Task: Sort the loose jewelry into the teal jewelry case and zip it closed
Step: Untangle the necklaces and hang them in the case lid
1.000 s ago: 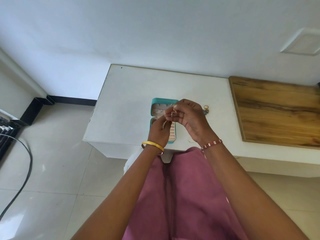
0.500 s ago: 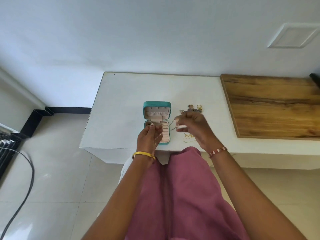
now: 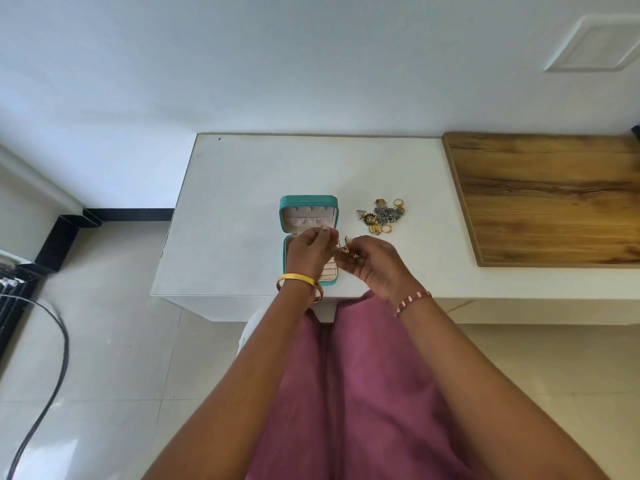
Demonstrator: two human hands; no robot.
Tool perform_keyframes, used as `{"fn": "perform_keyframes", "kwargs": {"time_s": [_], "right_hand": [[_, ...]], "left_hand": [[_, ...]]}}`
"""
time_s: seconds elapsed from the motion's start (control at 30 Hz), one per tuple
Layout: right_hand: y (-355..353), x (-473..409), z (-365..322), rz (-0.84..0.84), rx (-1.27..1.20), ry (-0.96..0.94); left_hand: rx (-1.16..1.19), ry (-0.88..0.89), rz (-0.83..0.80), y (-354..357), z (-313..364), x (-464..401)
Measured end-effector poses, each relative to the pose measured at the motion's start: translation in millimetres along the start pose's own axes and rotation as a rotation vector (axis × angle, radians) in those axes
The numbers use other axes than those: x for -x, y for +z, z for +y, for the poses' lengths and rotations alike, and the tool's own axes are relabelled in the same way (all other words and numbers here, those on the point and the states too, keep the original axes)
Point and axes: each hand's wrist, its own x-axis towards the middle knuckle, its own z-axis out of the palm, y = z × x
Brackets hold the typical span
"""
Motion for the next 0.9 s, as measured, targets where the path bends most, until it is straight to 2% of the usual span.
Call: {"fn": "perform_keyframes", "kwargs": {"time_s": [0.07,0.13,0.3,0.43,0.53,0.63,0.77,0.9], "right_hand": [[-3.7,-11.3,-4.8,0.094,-0.009,-0.046],[-6.8,-22.5,-9.1,0.166,0.035,-0.101],[-13.9,-51.7,-9.1,0.290,0.373,-0.187],[-21.5,-72.2,0.6,0.401,0.708,-0.237],[-22.0,-73.2,3.5,0.359,0.881,-0.272],[-21.0,-66.1,4.1,0.286,0.917,-0.300],[-10.7,-48.1,10.2,0.278,0.891,-0.431],[11.2,-36.2,25.8,0.190,1.053,-0.552]], "left_hand": [[-0.215,0.000,0.030,0.1,-5.1,-10.5],[-0.334,-0.052,0.036,2.1,-8.6,-19.3],[-0.382,-0.199,-0.006,5.4,-20.2,-36.4],[-0.311,-0.163,0.037,-0.2,-22.1,-39.1],[-0.152,-0.134,0.105,-10.3,-19.4,-29.4],[-0.039,-0.112,0.190,-26.0,-21.9,-15.9],[0.024,-0.103,0.360,-47.5,-31.1,0.5],[0.002,-0.069,0.449,-56.3,-42.4,10.9]]}}
